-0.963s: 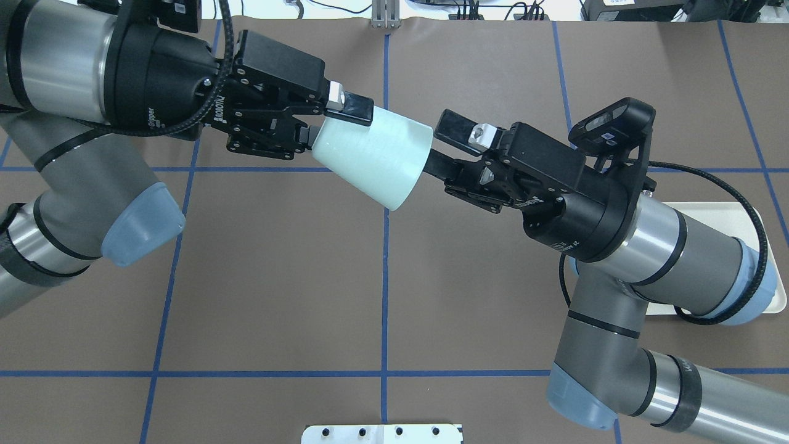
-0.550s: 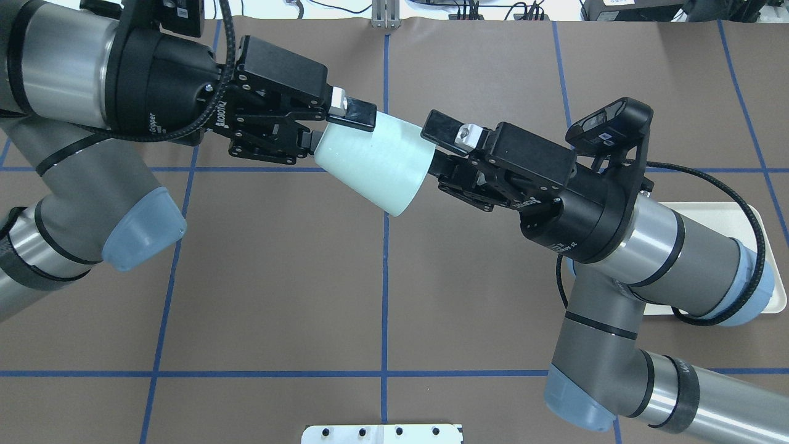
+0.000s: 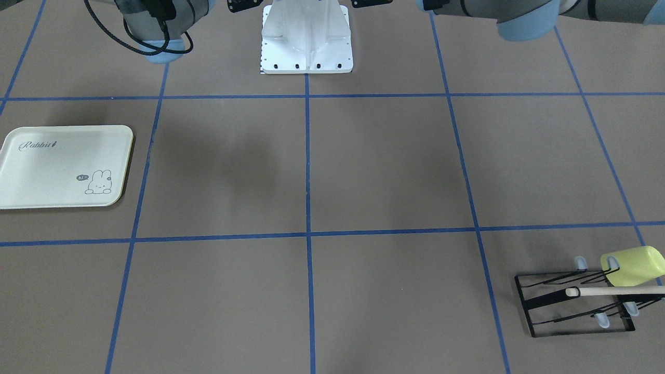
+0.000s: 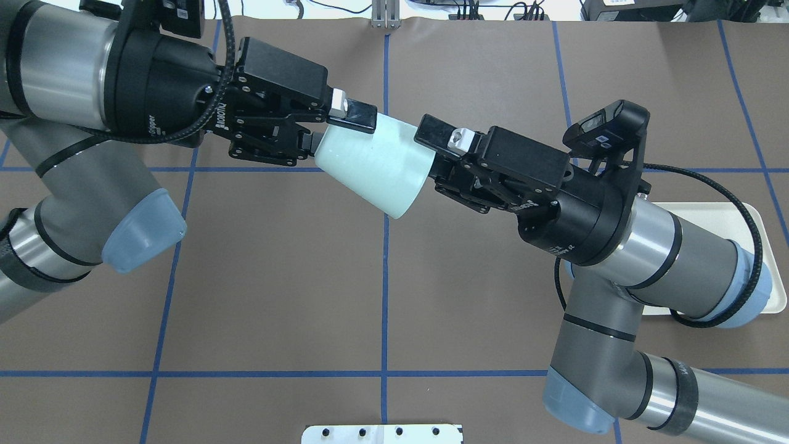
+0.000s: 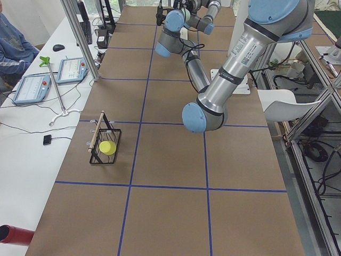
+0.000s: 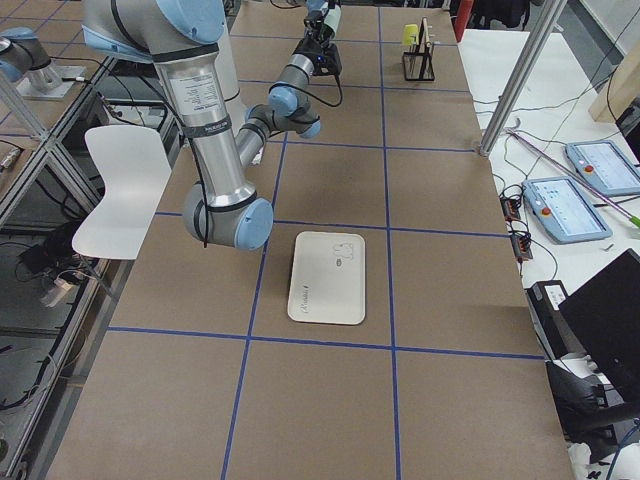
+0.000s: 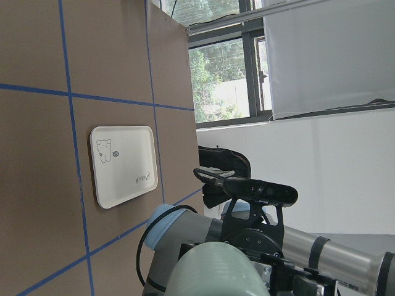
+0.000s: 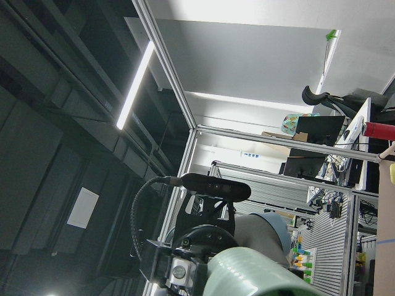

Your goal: Left arm grabs green cup and hands to right arm on tray

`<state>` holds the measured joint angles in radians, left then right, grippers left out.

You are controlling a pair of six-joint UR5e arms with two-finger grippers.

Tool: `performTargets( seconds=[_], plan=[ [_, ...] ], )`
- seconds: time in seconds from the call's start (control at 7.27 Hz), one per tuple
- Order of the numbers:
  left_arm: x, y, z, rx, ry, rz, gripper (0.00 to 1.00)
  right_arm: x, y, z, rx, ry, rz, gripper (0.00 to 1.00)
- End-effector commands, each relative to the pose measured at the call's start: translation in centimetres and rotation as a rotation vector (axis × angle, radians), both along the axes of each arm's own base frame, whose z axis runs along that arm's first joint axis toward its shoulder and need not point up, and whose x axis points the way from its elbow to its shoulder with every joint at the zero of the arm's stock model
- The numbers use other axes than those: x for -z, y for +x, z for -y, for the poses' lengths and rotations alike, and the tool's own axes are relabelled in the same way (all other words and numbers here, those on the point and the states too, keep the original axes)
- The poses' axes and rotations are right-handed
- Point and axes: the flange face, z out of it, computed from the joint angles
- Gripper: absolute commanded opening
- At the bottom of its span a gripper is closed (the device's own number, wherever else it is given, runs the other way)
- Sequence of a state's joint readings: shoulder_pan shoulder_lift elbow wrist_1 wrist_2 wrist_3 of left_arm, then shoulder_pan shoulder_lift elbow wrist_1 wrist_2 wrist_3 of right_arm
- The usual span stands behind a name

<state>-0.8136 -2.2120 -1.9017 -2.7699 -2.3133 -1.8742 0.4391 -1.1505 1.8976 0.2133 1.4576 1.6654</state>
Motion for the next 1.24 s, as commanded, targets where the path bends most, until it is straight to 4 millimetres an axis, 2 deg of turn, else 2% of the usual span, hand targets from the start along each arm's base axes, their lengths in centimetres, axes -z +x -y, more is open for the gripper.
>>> performTargets(
  seconds=[0.0,0.14,0.28,0.41,0.83,1.1],
  plan=[
    [0.0,0.1,0.0,-0.002,0.001,0.000,0.00,0.0,0.0,-0.1,0.002,0.002,0.001,0.49],
    [0.0,0.1,-0.1,-0.004,0.000,-0.001,0.00,0.0,0.0,-0.1,0.002,0.002,0.001,0.38],
    [0.0,0.3,-0.3,-0.008,0.000,-0.001,0.00,0.1,0.0,-0.1,0.003,0.001,0.001,0.12],
    [0.2,0.3,-0.3,-0.011,0.002,0.000,0.99,0.0,0.0,-0.1,0.001,0.001,-0.004,0.00],
    [0.3,0.3,-0.3,-0.013,-0.003,0.005,1.00,0.0,0.3,-0.1,-0.002,0.011,0.001,0.00],
    [0.0,0.3,-0.1,-0.012,-0.009,0.010,1.00,0.1,1.5,-0.2,-0.003,0.013,0.013,0.00]
  ],
)
